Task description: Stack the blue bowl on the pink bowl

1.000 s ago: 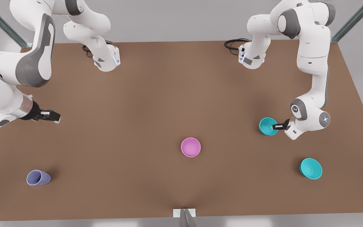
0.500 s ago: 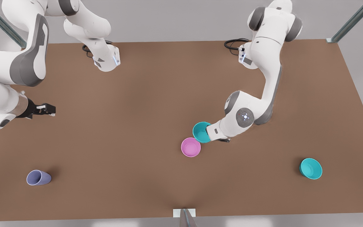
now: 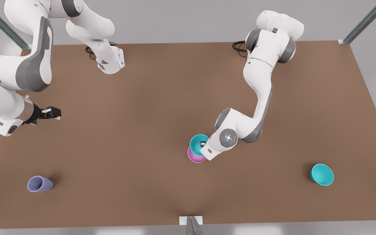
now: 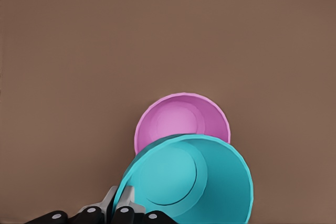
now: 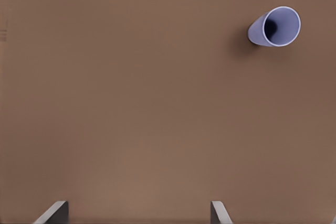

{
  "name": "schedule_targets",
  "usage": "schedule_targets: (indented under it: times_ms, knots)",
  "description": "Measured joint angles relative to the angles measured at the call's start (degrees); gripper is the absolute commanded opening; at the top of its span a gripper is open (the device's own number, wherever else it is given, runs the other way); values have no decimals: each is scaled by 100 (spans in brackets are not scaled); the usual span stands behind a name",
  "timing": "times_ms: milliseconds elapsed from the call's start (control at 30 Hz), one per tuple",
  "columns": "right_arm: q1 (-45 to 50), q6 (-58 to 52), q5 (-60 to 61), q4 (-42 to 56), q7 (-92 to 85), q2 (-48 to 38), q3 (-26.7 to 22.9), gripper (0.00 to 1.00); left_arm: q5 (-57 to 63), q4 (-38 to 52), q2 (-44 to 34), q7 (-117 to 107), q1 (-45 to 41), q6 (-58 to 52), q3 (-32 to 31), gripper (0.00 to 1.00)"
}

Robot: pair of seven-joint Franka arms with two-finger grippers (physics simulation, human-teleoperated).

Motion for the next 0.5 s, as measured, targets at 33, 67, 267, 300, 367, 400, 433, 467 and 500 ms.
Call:
schedule_targets:
  times_ms: [33,67,267,300,367,400,433,467,500]
  knots:
    - [1,-1,1,0,-20,4,0,100,-1,5,13,-118,8,34,-3,21]
    - [3,-1,3,0,-39,9,0,100,-4,8,25,-229,17,71,-6,21]
    - [27,-3,4,0,-134,20,0,100,-4,159,80,-661,62,288,-2,21]
    - [27,-3,3,0,-148,21,0,100,-8,184,104,-687,101,341,0,21]
    - [27,-4,2,0,-172,20,0,100,-19,183,125,-735,149,424,-6,21]
    - [27,-4,2,0,-184,20,0,100,-24,179,136,-758,158,456,-7,21]
    - [27,-4,2,0,-194,20,0,100,-28,174,146,-779,162,483,-9,21]
    - [27,-4,2,0,-204,22,0,100,-33,173,163,-799,165,507,-15,21]
    - [27,-4,2,0,-214,24,0,100,-36,175,174,-819,170,528,-25,21]
